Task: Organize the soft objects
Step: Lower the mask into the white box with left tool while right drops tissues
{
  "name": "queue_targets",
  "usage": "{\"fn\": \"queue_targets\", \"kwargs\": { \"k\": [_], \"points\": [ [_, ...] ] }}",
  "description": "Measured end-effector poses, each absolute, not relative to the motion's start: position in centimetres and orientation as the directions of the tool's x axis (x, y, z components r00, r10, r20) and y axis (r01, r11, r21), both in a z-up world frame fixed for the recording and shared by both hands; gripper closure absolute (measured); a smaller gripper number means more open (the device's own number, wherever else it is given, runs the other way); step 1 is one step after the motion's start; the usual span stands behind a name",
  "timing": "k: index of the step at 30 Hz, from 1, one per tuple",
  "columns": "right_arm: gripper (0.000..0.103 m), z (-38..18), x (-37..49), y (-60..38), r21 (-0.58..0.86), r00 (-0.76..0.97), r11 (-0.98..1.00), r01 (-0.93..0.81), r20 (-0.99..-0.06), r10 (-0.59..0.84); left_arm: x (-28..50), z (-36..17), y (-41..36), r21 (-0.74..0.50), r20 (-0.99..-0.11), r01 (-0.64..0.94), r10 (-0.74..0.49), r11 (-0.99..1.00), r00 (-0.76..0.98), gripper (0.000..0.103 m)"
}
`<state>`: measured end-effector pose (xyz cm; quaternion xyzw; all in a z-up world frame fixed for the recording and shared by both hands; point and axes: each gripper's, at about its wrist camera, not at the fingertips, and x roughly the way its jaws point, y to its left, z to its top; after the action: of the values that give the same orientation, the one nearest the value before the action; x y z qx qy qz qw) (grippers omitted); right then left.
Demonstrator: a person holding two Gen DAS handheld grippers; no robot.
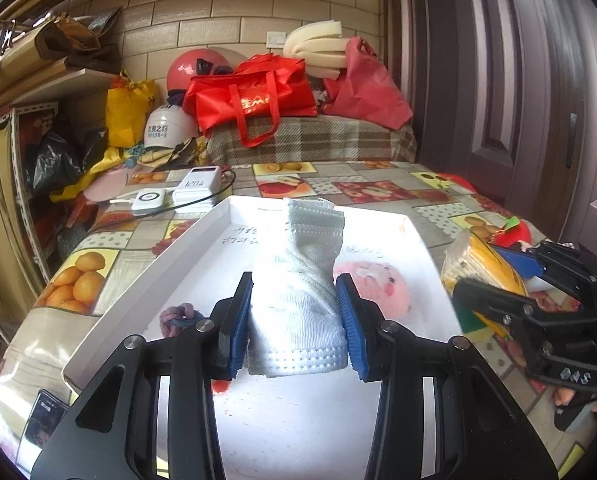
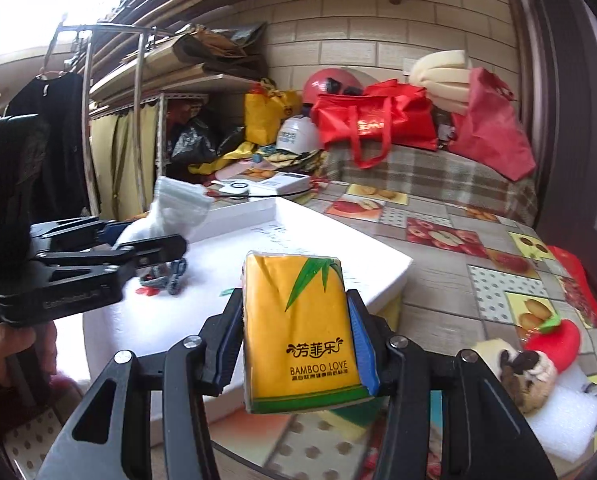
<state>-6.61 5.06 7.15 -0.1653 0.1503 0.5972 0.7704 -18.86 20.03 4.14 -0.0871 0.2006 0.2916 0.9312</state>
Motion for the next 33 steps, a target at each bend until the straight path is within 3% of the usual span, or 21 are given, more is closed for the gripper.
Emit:
{"fn": "queue_targets", "kwargs": {
  "k": [8, 19, 30, 33],
  "points": [
    [0.055, 6.5, -8.2, 8.7, -0.087, 0.178, 0.155, -0.984, -0.475, 0.862, -18.5, 3.6, 22.8, -0.075, -0.478, -0.637, 0.533, 0.767, 0.698, 0.063],
    [0.054, 5.8, -5.8, 12.2, -0.004, 0.176, 0.208, -0.978, -0.548, 0.817, -17.2, 3.0, 24.0, -0.019, -0.532, -0.679, 0.568, 0.734, 0.628, 0.063],
    [0.052, 6.2, -6.4, 11.6, -0.019, 0.192, 0.214, -0.977, -0.525, 0.829, -16.6, 3.1, 23.0, 0.061, -0.514, -0.685, 0.611, 0.726, 0.602, 0.062],
    [0.030, 6.2, -6.5, 11.7, -0.028, 0.199, 0.217, -0.976, -0.527, 0.826, -16.8, 3.2, 23.3, 0.063, -0.512, -0.711, 0.634, 0.701, 0.580, 0.061]
  ]
}}
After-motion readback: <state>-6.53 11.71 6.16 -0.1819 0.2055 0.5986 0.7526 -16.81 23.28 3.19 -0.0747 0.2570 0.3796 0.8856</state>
